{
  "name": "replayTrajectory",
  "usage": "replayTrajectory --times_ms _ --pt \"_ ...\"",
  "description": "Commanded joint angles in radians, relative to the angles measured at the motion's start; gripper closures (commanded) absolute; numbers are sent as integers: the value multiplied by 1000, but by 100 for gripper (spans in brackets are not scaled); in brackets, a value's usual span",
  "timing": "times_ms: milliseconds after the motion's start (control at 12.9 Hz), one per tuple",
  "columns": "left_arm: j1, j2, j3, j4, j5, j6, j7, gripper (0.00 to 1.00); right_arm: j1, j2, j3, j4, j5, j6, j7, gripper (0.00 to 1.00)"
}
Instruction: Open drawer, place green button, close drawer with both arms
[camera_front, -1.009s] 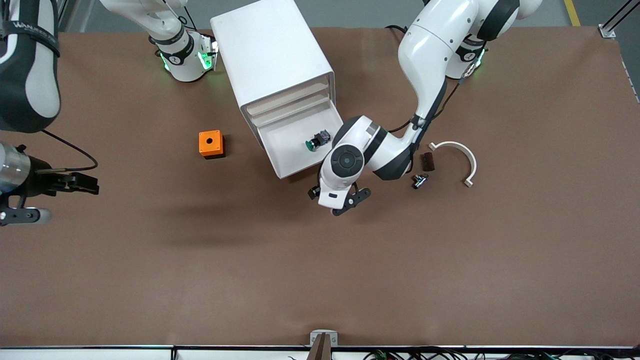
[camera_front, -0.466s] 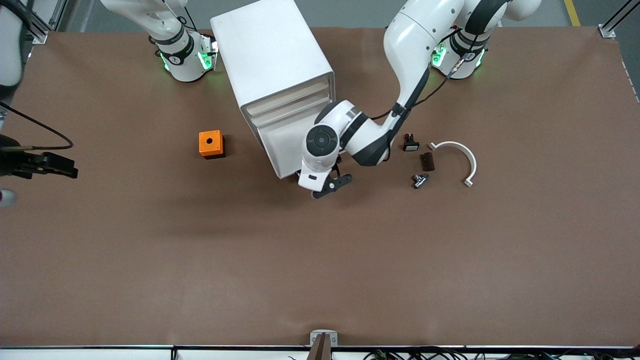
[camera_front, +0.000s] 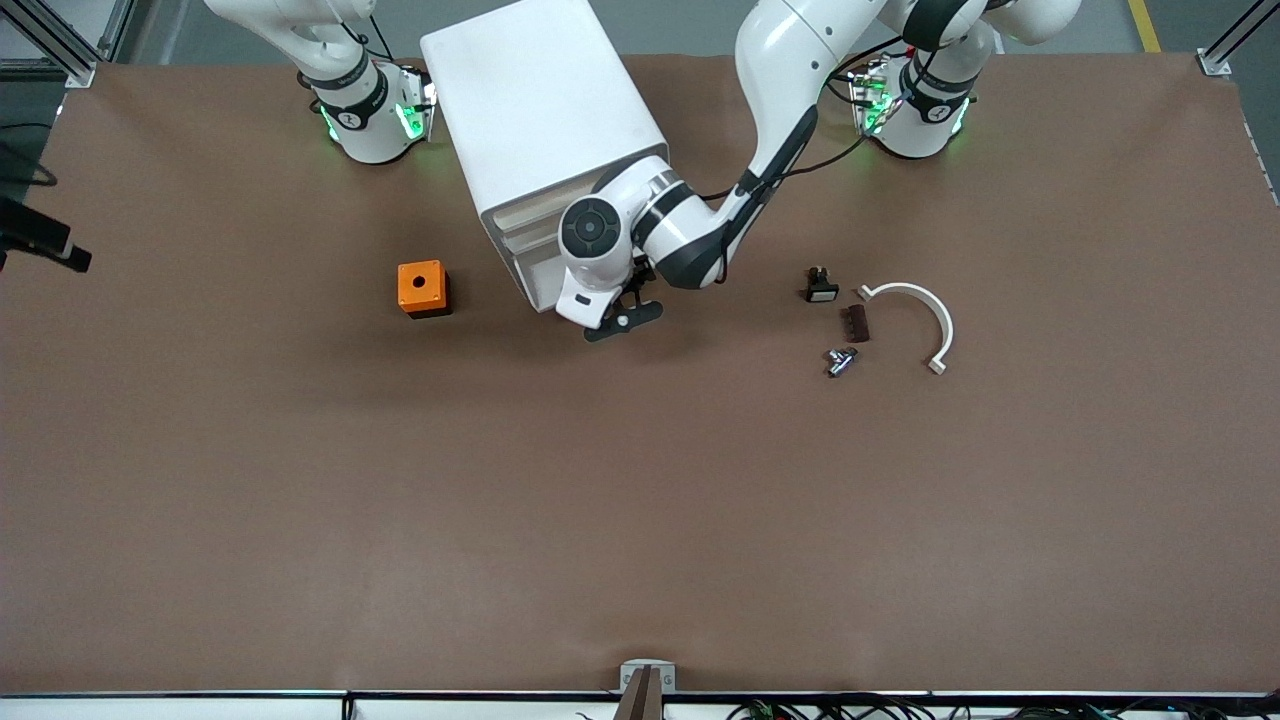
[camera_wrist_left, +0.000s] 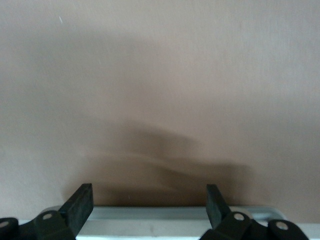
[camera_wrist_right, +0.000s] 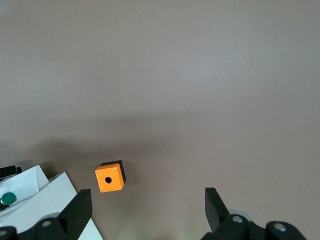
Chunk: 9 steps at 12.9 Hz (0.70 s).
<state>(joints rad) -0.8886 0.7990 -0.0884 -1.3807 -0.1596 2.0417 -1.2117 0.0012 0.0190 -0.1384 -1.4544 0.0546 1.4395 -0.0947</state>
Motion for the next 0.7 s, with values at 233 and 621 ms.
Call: replayTrajectory --times_ms 233,621 --pt "10 -37 -19 -55 -121 -11 -42 1 46 -94 8 -107 -59 44 9 0" --pt "14 -34 -19 -72 -254 -9 -34 1 62 -175 7 -224 -59 102 9 0"
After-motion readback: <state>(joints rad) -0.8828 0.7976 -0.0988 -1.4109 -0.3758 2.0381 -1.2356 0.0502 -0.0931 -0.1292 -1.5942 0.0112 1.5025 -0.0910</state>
